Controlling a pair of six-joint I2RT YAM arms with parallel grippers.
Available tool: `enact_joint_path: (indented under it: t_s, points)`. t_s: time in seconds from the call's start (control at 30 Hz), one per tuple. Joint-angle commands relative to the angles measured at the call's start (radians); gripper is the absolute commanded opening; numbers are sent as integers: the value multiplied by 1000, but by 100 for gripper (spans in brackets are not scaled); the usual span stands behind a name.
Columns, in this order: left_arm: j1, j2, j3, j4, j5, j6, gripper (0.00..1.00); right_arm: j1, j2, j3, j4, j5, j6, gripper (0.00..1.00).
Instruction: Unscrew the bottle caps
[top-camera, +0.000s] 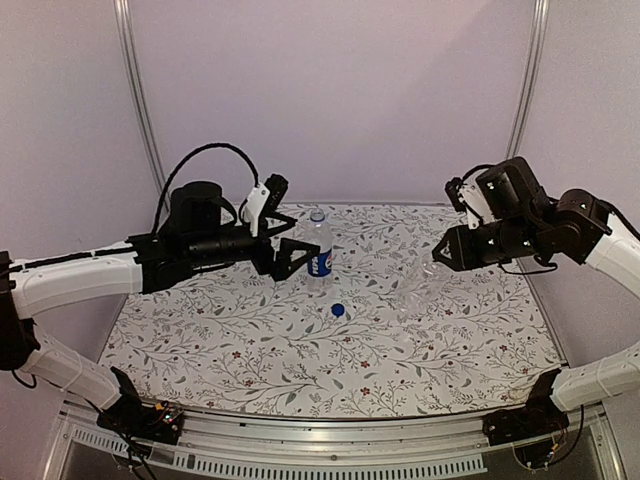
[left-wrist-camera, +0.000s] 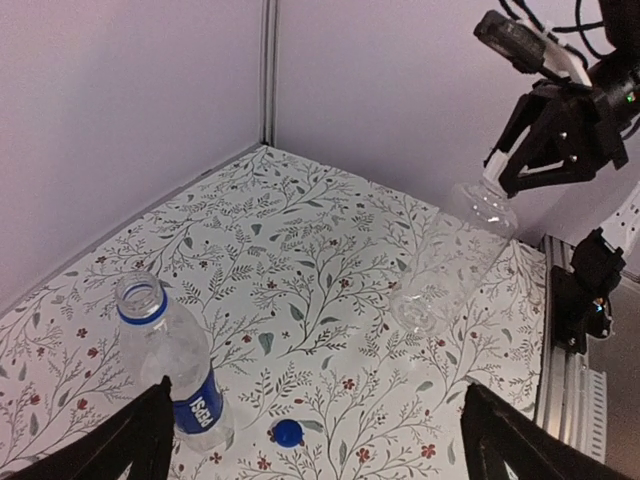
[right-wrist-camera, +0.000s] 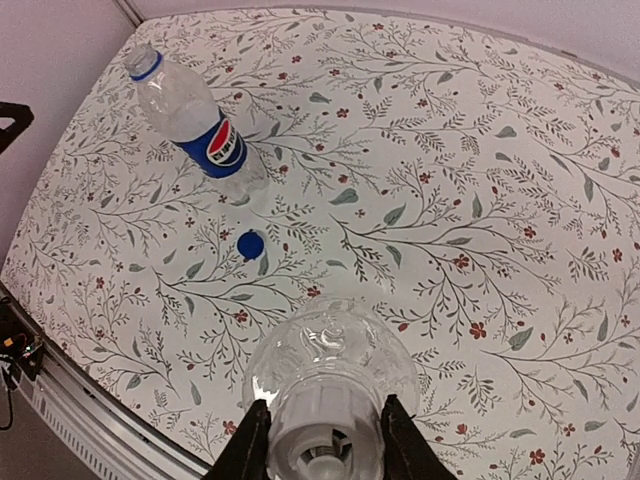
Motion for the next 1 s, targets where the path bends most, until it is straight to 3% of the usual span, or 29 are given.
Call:
enact_joint_path:
  t_s: [0.0, 0.3, 0.53, 0.7, 0.97]
  points:
    - [-33, 18, 22, 4, 83, 50, 99, 8, 54, 114, 89, -150, -152, 0]
    - [-75, 27, 105, -26, 136, 72, 97, 18, 165, 264, 133, -353, -301, 0]
    - [-84, 67, 161, -101, 330, 193, 95, 19, 209, 309, 201, -488, -376, 0]
    - [-103, 57, 147, -93, 306, 220, 94, 20, 262, 369, 207, -609, -410, 0]
    - [-129, 77, 136, -133, 220, 257, 93, 21, 341, 456, 187, -678, -422, 0]
